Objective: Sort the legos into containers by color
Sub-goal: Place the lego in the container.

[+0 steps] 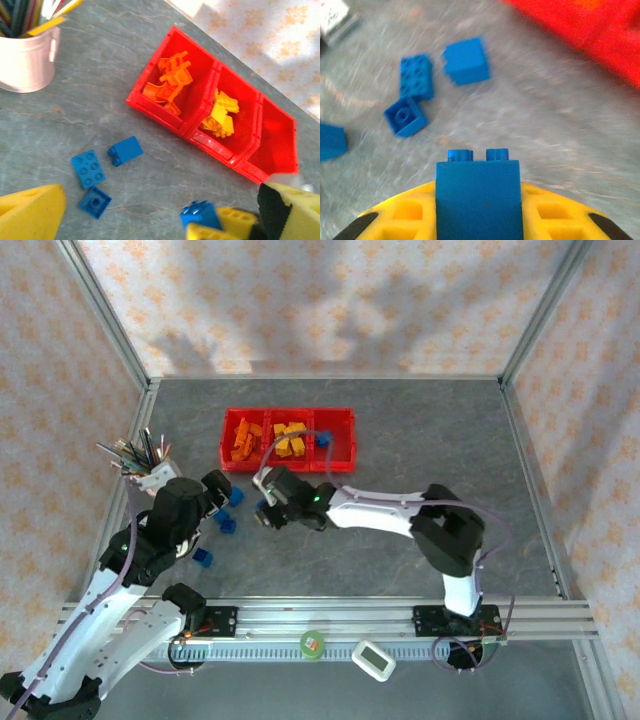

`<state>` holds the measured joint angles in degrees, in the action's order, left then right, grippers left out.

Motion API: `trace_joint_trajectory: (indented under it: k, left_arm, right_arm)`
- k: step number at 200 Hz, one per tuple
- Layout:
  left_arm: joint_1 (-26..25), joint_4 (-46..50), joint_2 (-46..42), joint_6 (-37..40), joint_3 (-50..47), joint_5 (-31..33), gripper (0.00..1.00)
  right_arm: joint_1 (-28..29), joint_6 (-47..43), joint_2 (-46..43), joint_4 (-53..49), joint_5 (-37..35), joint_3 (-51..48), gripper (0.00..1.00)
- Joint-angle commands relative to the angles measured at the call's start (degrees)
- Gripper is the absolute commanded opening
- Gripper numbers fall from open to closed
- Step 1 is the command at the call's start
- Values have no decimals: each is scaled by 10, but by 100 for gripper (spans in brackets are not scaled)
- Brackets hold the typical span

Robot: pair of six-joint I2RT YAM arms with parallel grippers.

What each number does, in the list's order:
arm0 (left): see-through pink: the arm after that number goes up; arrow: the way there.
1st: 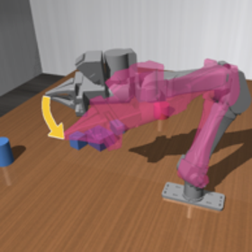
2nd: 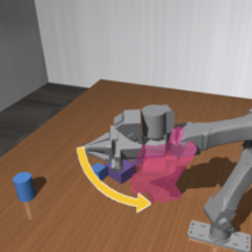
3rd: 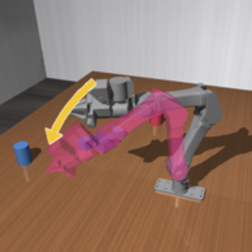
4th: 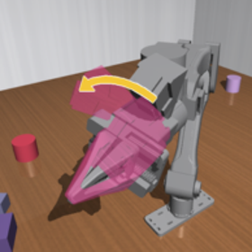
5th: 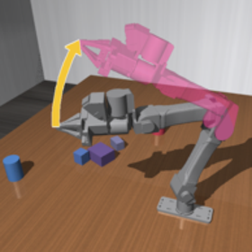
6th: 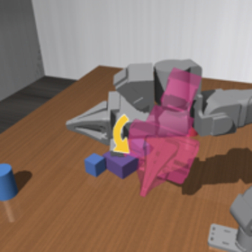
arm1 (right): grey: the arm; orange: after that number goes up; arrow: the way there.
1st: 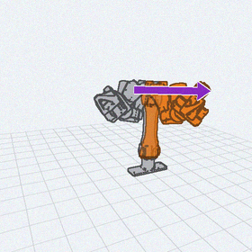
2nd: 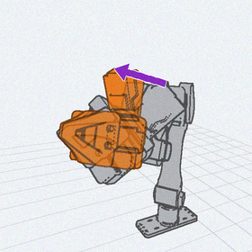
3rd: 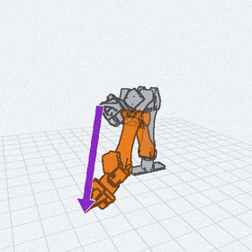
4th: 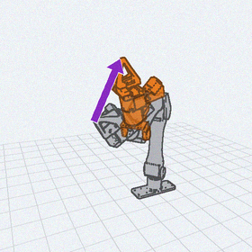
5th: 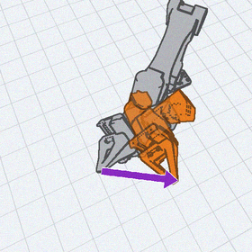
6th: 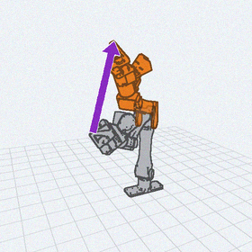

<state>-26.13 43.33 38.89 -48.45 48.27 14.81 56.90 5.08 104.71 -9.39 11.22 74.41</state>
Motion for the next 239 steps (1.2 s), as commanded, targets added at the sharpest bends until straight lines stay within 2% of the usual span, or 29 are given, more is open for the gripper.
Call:
trace_joint_trajectory:
  k: [1,50,86,114,166,205,239]
  left_arm:
    - [0,-65,20,29,-3,-43,100]
    - [0,-144,74,47,-14,-96,100]
    - [1,-166,99,51,-12,-101,100]
    - [1,-170,107,56,-9,-94,100]
    - [1,-172,113,62,2,-88,100]
    - [1,-154,102,64,9,-75,100]
    - [2,-125,75,59,10,-57,100]
  right_arm:
    - [-48,45,-44,-6,-56,-20,28]
    - [-165,73,-21,-43,-122,27,28]
    - [-197,60,52,-43,-144,98,29]
    - [-213,64,110,-67,-171,162,33]
    - [-217,66,113,-77,-137,185,50]
    - [-208,74,62,-69,-117,154,55]
    - [-167,80,27,-65,-121,124,59]
